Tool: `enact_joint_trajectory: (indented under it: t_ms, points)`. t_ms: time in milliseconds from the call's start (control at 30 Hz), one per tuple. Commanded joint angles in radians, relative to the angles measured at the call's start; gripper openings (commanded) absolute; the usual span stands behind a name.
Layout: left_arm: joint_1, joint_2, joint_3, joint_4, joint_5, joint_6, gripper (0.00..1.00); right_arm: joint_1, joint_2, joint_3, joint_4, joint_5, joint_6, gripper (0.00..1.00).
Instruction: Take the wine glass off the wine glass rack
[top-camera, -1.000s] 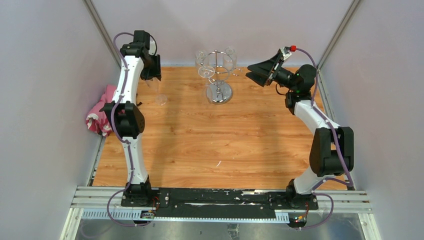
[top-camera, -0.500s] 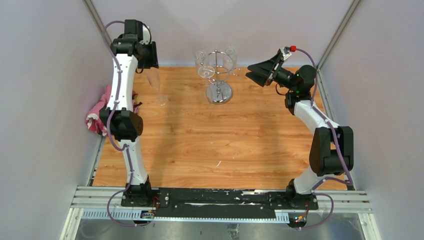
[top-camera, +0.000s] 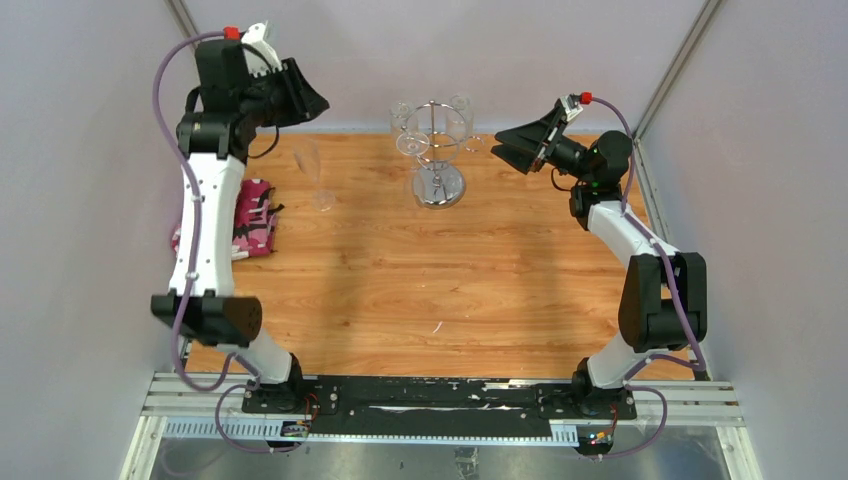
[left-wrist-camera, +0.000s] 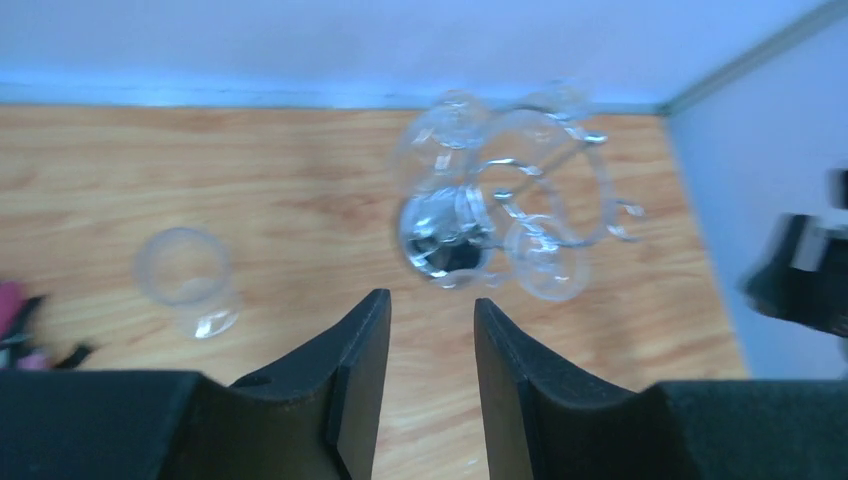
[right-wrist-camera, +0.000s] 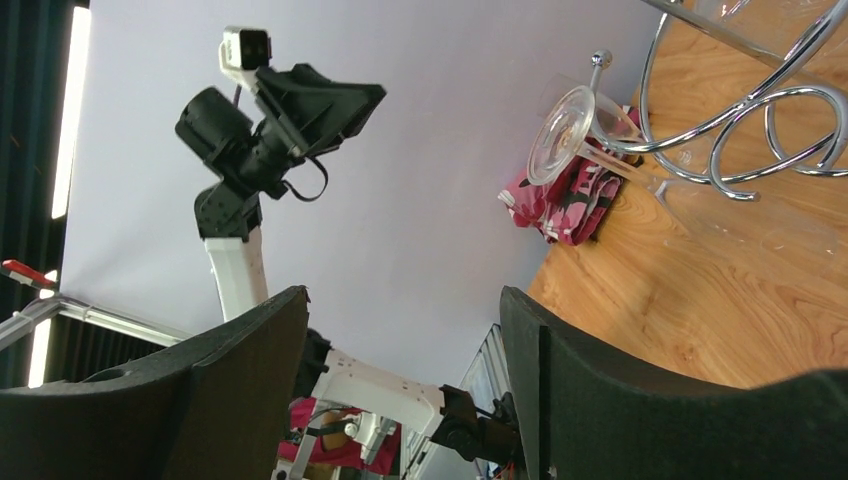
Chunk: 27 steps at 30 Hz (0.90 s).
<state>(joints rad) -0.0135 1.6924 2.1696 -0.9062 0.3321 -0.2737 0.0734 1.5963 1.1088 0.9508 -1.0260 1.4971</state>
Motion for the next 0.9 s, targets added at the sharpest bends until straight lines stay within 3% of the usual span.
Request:
enact_joint_trajectory:
  t_ms: [0, 133, 400, 600, 867]
  points:
    - [-0.027, -0.228, -0.397, 0.581, 0.299, -0.304, 0.43, -0.001, -0.03, -0.005, 0.013, -0.026, -0.028, 0.75]
    - [-0.068, -0.337, -0.675, 0.87, 0.357, -0.476, 0.45, -0.001, -0.06, -0.006, -0.052, -0.025, -0.082, 0.75]
    - [-0.19, -0.359, -0.879, 0.902, 0.215, -0.525, 0.54, 0.0, -0.08, -0.007, -0.093, -0.025, -0.112, 0.75]
    - [-0.232, -0.319, -0.94, 0.891, 0.16, -0.525, 0.59, -0.001, -0.069, -0.008, -0.093, -0.022, -0.111, 0.75]
    - [-0.254, -0.221, -0.904, 0.879, 0.156, -0.522, 0.6, -0.005, -0.045, -0.006, -0.068, -0.024, -0.089, 0.75]
